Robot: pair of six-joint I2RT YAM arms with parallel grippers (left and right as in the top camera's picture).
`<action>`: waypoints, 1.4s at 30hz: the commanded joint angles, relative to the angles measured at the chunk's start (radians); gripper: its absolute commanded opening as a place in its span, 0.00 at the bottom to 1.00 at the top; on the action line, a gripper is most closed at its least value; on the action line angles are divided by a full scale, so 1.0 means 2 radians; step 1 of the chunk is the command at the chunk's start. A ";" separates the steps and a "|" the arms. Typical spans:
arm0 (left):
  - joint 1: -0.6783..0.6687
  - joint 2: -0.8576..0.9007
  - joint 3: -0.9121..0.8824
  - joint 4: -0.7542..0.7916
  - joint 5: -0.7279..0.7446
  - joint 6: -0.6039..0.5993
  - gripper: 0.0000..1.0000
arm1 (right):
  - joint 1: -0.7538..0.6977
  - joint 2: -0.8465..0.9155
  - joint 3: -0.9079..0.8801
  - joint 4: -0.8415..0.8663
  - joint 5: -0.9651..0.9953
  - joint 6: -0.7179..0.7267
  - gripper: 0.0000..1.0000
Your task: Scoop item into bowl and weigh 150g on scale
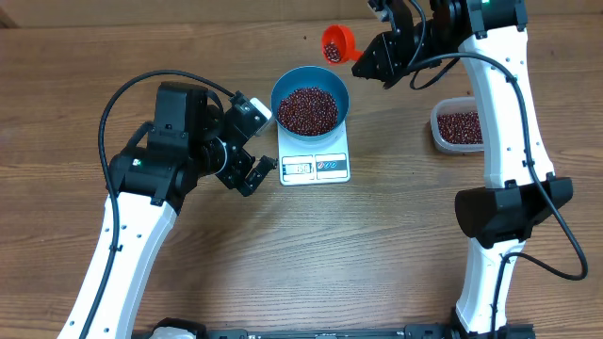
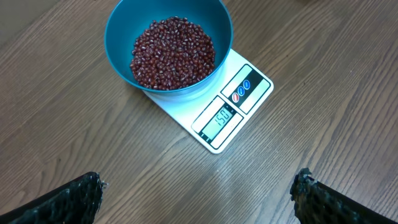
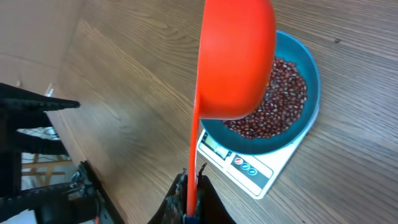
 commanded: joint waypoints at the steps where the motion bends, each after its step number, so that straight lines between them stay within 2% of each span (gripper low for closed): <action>1: 0.003 -0.008 0.008 -0.001 0.007 -0.005 1.00 | -0.012 -0.008 0.007 0.000 -0.032 0.000 0.04; 10: 0.003 -0.008 0.008 -0.001 0.007 -0.005 1.00 | -0.072 -0.025 0.007 -0.002 -0.102 0.000 0.04; 17: 0.003 -0.008 0.008 -0.001 0.007 -0.005 0.99 | -0.146 -0.056 0.007 -0.032 -0.104 0.002 0.04; 27: 0.003 -0.008 0.008 -0.001 0.006 -0.005 1.00 | -0.250 -0.087 0.007 -0.033 -0.101 0.061 0.04; 42: 0.003 -0.008 0.008 -0.001 0.007 -0.005 0.99 | -0.278 -0.094 -0.011 -0.033 0.019 0.090 0.03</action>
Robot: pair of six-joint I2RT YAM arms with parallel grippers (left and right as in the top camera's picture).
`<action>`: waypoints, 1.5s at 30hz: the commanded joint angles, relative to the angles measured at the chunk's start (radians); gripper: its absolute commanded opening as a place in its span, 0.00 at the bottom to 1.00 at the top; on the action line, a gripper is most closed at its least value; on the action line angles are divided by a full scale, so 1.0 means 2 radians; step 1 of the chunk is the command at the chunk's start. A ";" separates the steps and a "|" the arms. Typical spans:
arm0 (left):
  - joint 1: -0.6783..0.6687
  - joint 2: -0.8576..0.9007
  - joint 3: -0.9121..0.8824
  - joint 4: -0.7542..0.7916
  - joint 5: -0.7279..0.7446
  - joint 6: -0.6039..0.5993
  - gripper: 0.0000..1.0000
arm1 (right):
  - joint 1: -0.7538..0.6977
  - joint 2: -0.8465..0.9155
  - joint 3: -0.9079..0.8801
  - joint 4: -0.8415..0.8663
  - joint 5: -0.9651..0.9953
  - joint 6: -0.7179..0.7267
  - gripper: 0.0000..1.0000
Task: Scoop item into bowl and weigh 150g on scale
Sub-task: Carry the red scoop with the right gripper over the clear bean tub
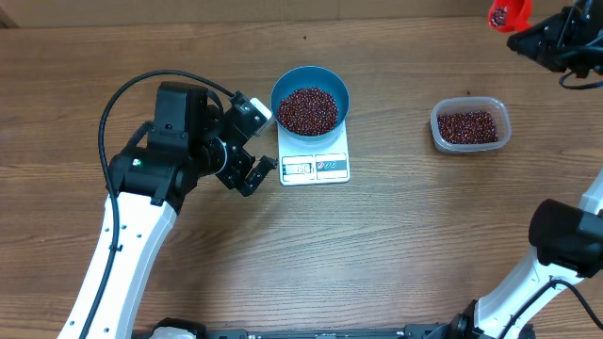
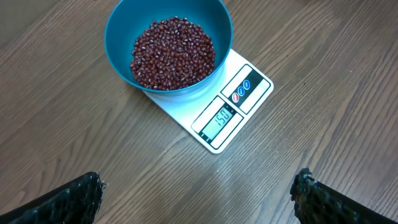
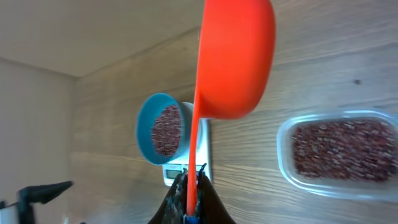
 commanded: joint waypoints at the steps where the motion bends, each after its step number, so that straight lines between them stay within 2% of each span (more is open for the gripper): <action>1: 0.003 -0.008 0.008 -0.001 0.006 -0.005 1.00 | -0.004 -0.019 -0.016 0.001 0.040 0.009 0.03; 20: 0.003 -0.008 0.008 -0.001 0.007 -0.005 1.00 | -0.001 -0.019 -0.245 0.002 0.179 0.007 0.04; 24: 0.003 -0.008 0.008 -0.001 0.006 -0.005 0.99 | 0.014 -0.019 -0.280 0.025 0.217 0.007 0.04; 31: 0.003 -0.008 0.008 -0.001 0.006 -0.005 1.00 | 0.063 -0.019 -0.295 0.072 0.299 0.042 0.04; 37: 0.003 -0.008 0.008 -0.001 0.007 -0.005 1.00 | 0.109 -0.019 -0.300 0.056 0.428 0.089 0.04; 45: 0.003 -0.008 0.008 -0.001 0.007 -0.005 1.00 | 0.143 -0.019 -0.300 0.081 0.485 0.092 0.04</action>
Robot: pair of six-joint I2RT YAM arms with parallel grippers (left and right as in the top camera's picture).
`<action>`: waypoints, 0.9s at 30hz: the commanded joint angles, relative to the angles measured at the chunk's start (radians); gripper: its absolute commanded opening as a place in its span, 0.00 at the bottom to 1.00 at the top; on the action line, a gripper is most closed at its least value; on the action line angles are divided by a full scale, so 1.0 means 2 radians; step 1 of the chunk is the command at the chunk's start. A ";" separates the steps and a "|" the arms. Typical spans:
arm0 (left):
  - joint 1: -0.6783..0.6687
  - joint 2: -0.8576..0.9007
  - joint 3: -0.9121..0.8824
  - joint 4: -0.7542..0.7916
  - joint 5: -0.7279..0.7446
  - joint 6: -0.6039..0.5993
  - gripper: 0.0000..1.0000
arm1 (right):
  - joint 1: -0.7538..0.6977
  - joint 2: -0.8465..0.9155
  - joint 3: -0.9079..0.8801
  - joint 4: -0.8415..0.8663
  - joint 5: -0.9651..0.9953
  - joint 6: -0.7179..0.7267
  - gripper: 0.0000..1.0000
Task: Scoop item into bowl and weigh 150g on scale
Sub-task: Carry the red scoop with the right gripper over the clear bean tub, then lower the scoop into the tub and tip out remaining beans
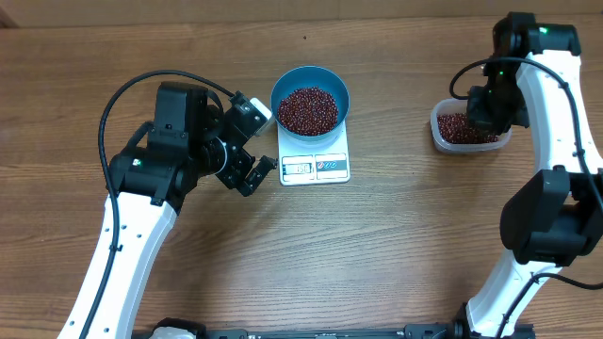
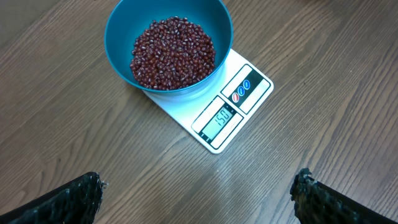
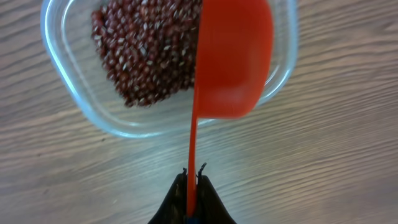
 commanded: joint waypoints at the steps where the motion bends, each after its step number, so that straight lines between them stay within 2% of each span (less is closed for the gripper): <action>1: 0.003 -0.008 0.008 -0.001 0.006 -0.005 1.00 | 0.011 -0.019 -0.003 0.004 0.054 0.015 0.04; 17: 0.003 -0.008 0.008 -0.001 0.007 -0.005 1.00 | 0.059 -0.019 -0.003 -0.001 0.129 0.022 0.04; 20: 0.003 -0.008 0.008 -0.001 0.007 -0.005 1.00 | 0.058 -0.019 -0.003 -0.007 0.118 0.056 0.04; 23: 0.003 -0.008 0.008 -0.001 0.006 -0.005 0.99 | 0.045 -0.019 -0.003 -0.003 0.043 0.081 0.04; 27: 0.003 -0.008 0.008 -0.001 0.006 -0.005 0.99 | 0.010 -0.019 -0.003 0.028 -0.164 0.106 0.04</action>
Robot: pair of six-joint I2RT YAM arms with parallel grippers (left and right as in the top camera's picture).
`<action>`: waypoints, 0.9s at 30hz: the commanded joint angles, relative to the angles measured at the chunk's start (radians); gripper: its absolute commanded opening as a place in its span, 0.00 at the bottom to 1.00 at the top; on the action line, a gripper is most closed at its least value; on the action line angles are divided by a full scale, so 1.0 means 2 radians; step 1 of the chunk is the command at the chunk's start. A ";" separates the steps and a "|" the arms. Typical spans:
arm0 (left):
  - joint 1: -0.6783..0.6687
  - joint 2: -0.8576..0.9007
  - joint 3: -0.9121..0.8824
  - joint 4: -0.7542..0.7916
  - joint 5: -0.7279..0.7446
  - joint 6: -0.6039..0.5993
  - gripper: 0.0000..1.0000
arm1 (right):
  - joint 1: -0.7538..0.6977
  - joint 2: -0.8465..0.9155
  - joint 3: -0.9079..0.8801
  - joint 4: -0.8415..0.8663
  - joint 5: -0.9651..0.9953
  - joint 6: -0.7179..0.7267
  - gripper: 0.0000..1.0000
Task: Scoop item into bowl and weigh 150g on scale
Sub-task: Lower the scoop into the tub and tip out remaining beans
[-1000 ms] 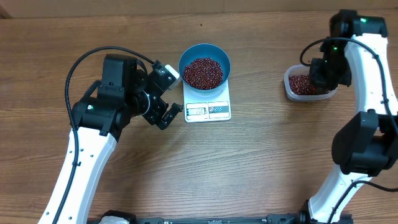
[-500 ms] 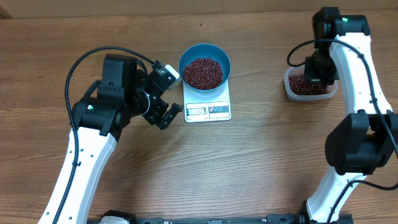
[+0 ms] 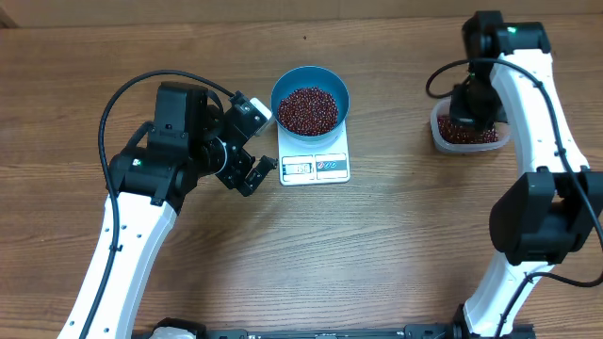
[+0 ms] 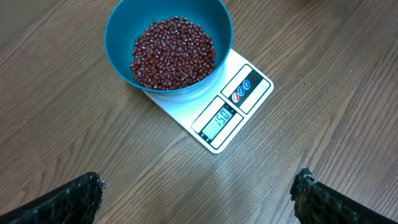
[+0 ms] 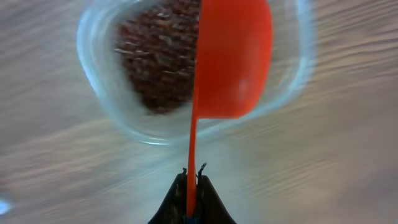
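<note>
A blue bowl (image 3: 310,97) heaped with red beans rests on the white scale (image 3: 316,166); in the left wrist view the scale's display (image 4: 217,117) reads 150. My left gripper (image 4: 199,193) hovers open just left of the scale, nothing between its fingers. My right gripper (image 5: 193,175) is shut on the thin handle of an orange scoop (image 5: 233,59), held over the clear tub of beans (image 5: 149,68). That view is blurred by motion. From overhead the right wrist covers the scoop above the tub (image 3: 471,127).
The wooden table (image 3: 377,245) carries only the scale with its bowl and the bean tub. My left arm's black cable (image 3: 122,89) loops over the table's left side. The right arm (image 3: 542,113) reaches along the right edge.
The right wrist has shifted slightly left over the tub, and the scoop now sits over the tub's right part in a blurred view. The left arm, bowl and scale reading are unchanged.
First my right gripper held the scoop beside the bowl on the scale, display at 150. Then it held the scoop high at the table's far right corner. Later the scoop was over the bean tub, where it remains. My left gripper stayed open beside the scale throughout.
</note>
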 commanded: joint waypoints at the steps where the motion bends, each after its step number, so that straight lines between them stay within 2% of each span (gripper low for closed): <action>1: 0.003 -0.008 0.008 -0.001 0.006 -0.005 1.00 | -0.034 -0.019 -0.004 0.019 -0.185 0.051 0.04; 4: 0.003 -0.008 0.008 -0.001 0.007 -0.005 1.00 | -0.056 -0.019 -0.007 0.023 -0.207 0.126 0.04; 6: 0.003 -0.008 0.008 -0.001 0.006 -0.005 1.00 | -0.062 -0.019 -0.016 0.030 -0.210 0.150 0.04; 11: 0.003 -0.008 0.008 -0.001 0.007 -0.005 1.00 | -0.072 -0.019 -0.057 0.076 -0.287 0.152 0.04; 16: 0.003 -0.008 0.008 -0.001 0.006 -0.005 1.00 | -0.091 -0.019 -0.085 0.114 -0.298 0.176 0.04; 21: 0.003 -0.008 0.008 -0.001 0.006 -0.005 0.99 | -0.110 -0.019 -0.085 0.115 -0.299 0.178 0.31; 22: 0.003 -0.008 0.008 -0.001 0.006 -0.005 1.00 | -0.113 -0.019 -0.085 0.114 -0.299 0.177 0.40; 24: 0.003 -0.008 0.008 -0.001 0.007 -0.005 1.00 | -0.115 -0.019 -0.085 0.111 -0.299 0.168 0.50; 27: 0.003 -0.008 0.008 -0.001 0.006 -0.005 1.00 | -0.115 -0.019 -0.085 0.101 -0.295 0.148 0.58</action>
